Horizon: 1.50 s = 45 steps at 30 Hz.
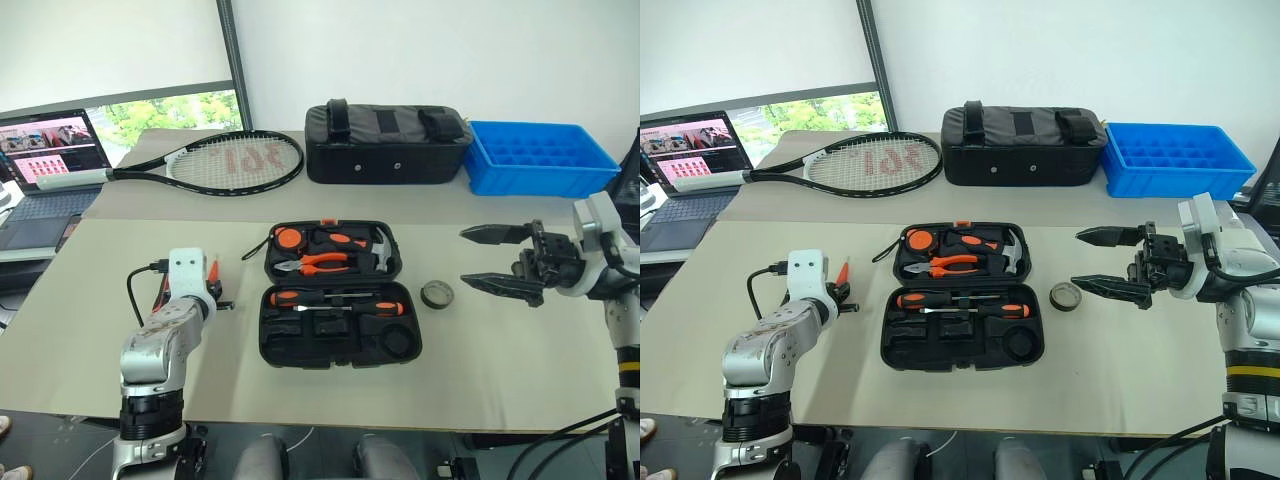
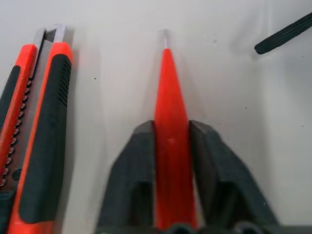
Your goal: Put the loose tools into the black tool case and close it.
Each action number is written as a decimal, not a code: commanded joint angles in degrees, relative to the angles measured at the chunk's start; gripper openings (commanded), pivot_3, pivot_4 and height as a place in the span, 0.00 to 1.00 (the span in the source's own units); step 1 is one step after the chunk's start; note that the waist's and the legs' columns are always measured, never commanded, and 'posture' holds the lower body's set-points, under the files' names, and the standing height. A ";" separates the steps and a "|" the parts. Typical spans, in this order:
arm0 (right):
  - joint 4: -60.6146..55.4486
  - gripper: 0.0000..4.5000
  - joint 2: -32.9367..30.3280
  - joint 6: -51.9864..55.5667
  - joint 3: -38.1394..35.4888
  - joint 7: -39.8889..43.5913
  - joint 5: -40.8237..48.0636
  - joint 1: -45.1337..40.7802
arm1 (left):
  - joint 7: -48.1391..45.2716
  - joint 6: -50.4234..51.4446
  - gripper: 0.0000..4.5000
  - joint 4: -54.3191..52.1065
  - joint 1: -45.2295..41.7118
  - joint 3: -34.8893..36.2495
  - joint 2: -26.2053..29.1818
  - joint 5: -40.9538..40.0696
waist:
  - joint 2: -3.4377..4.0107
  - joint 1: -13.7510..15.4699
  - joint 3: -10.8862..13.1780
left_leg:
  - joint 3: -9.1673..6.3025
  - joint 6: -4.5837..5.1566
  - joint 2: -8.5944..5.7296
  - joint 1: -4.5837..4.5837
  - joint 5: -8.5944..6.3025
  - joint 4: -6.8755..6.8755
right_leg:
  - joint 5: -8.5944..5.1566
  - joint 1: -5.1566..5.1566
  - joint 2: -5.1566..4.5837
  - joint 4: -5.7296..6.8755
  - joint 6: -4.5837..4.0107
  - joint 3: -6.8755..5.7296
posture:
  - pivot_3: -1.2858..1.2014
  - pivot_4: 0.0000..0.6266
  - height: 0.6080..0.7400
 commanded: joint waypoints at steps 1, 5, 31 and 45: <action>-1.44 1.00 -0.80 -0.55 -3.35 0.90 1.60 1.37 | -2.86 -7.56 0.10 -2.87 -0.78 0.54 1.52 0.28 | 0.00 0.20 0.01 | 0.00 0.00 0.00 -0.01 0.00 0.00 | 0.00 0.00 0.00 0.00 0.00 -0.01 | 0.52 0.24 0.76; -1.54 1.00 -1.39 -0.54 -4.79 0.62 1.40 3.96 | -19.58 -19.12 0.10 -9.21 -1.03 -3.99 5.43 -5.75 | 0.09 0.40 0.01 | 0.00 -0.09 0.02 -0.12 0.05 -0.02 | 0.00 -0.02 -0.01 -0.08 0.00 -0.08 | 0.52 0.24 0.76; -7.16 1.00 -2.03 0.04 -10.22 -0.70 2.24 12.21 | -63.90 -36.78 0.10 -0.24 -7.93 -34.57 28.58 7.77 | 0.50 0.29 0.23 | 0.01 0.04 0.02 -0.41 -0.01 -0.05 | 0.04 0.02 0.02 -0.58 0.09 -0.02 | 0.52 0.24 0.76; -7.63 1.00 -1.62 -0.64 -10.45 -1.27 1.82 12.96 | -66.38 -33.66 0.10 2.75 -10.96 -37.64 25.91 9.81 | 0.56 0.34 0.19 | 0.00 0.11 0.01 -0.43 -0.05 0.11 | 0.04 0.07 0.02 -0.56 0.11 -0.01 | 0.52 0.24 0.76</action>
